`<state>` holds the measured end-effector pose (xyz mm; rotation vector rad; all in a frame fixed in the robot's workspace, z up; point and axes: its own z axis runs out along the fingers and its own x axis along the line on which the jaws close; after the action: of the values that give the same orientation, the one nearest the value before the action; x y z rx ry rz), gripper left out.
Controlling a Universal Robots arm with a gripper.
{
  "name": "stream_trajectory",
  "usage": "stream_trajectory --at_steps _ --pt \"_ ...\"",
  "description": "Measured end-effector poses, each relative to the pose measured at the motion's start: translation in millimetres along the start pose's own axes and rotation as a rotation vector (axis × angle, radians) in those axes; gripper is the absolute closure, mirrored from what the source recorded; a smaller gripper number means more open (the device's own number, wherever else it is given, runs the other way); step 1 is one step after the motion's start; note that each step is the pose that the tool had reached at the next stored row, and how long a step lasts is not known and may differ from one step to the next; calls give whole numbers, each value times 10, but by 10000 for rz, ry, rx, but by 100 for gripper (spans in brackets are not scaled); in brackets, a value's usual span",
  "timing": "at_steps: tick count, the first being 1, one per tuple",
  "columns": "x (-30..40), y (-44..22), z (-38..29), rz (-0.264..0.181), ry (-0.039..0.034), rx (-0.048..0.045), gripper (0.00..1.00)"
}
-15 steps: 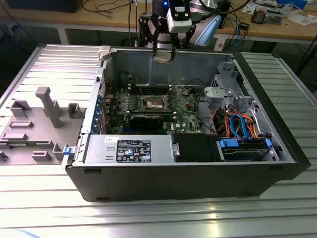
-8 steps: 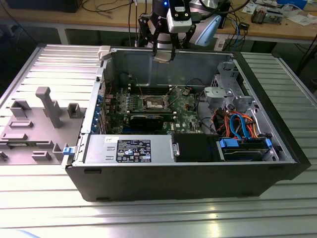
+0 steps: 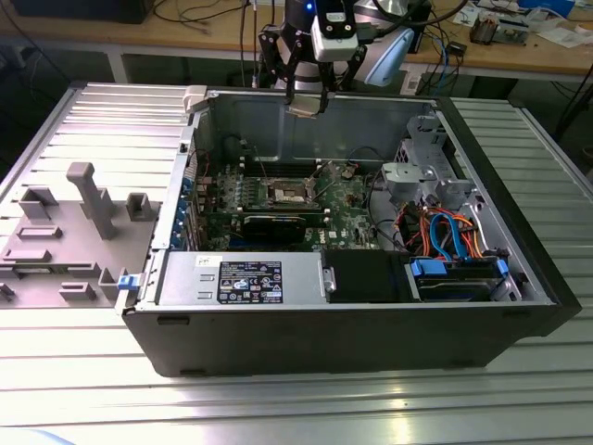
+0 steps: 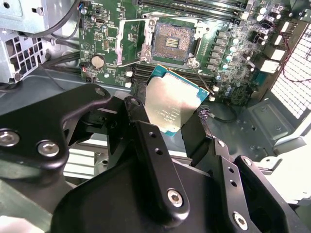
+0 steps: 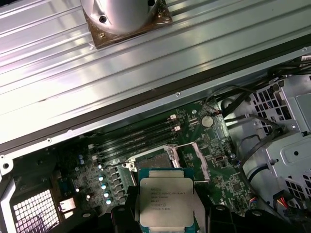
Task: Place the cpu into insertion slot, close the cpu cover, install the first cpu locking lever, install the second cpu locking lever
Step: 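Place the cpu into insertion slot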
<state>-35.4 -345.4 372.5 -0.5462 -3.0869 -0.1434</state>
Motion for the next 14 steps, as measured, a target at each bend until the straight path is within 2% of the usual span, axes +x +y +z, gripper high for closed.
stream_trajectory --at_steps 14 --pt "0 0 0 374 -34 -8 47"
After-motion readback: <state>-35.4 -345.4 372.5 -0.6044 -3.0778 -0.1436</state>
